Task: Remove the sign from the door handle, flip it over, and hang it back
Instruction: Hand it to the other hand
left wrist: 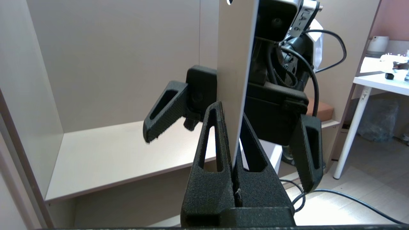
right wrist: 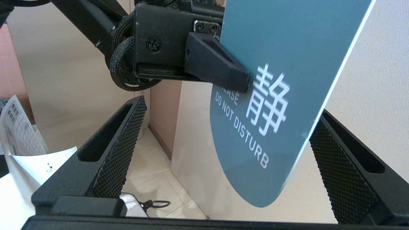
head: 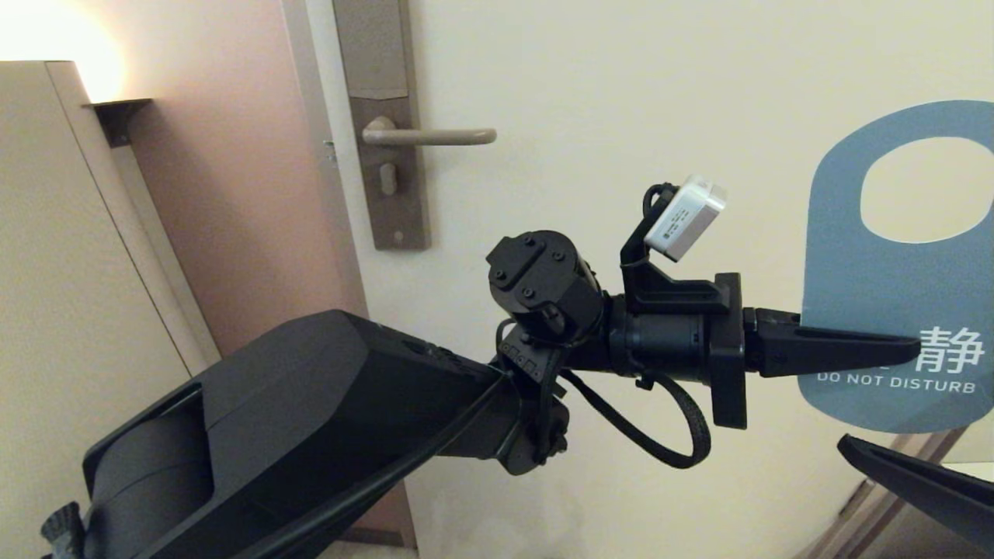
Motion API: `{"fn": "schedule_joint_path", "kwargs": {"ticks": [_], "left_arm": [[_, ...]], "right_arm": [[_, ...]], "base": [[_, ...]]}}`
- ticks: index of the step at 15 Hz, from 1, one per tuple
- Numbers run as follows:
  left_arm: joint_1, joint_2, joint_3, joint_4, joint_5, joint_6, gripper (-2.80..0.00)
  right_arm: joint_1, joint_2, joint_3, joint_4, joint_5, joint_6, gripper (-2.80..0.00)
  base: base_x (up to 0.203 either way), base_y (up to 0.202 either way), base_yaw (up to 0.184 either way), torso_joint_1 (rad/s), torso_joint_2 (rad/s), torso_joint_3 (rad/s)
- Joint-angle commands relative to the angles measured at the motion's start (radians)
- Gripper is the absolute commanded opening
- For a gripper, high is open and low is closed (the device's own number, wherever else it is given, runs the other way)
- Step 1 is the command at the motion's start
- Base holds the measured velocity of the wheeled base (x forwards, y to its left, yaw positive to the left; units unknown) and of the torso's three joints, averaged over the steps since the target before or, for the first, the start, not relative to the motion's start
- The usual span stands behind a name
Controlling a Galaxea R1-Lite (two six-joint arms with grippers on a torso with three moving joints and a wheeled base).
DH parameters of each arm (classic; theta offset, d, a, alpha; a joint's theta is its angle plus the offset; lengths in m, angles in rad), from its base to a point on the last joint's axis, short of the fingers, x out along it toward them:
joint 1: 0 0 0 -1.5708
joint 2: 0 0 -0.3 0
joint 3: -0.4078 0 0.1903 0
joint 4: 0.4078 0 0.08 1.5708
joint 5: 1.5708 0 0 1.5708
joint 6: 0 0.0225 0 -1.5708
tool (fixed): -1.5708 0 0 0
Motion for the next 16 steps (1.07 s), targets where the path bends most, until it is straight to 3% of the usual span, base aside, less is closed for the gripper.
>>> {"fn": "schedule_joint_path", "kwargs": {"ticks": [1, 9, 10, 16], "left_arm": [[0.001, -0.002, 0.008, -0.012, -0.006, -0.004, -2.8], [0.002, -0.006, 0.024, -0.028, -0.006, -0.005, -2.8], [0.002, -0.006, 0.024, -0.028, -0.006, -0.005, -2.8], [0.001, -0.024, 0.039, -0.028, -0.006, -0.009, -2.8]], "right_arm": [[0.0, 0.002, -0.001, -0.002, 0.003, -0.001, 0.0], [0.0, 0.003, 0.001, -0.002, -0.003, -0.003, 0.0], [0.0, 0.006, 0.001, -0.002, -0.004, -0.003, -2.8], [0.0, 0.006, 0.003, 0.0, -0.011, -0.006, -2.8]], "base": [[0.0, 0.0, 0.0, 0.0, 0.0, 0.0], [0.0, 0.0, 0.0, 0.0, 0.0, 0.0], [0.0, 0.0, 0.0, 0.0, 0.0, 0.0], [0.0, 0.0, 0.0, 0.0, 0.0, 0.0]]}}
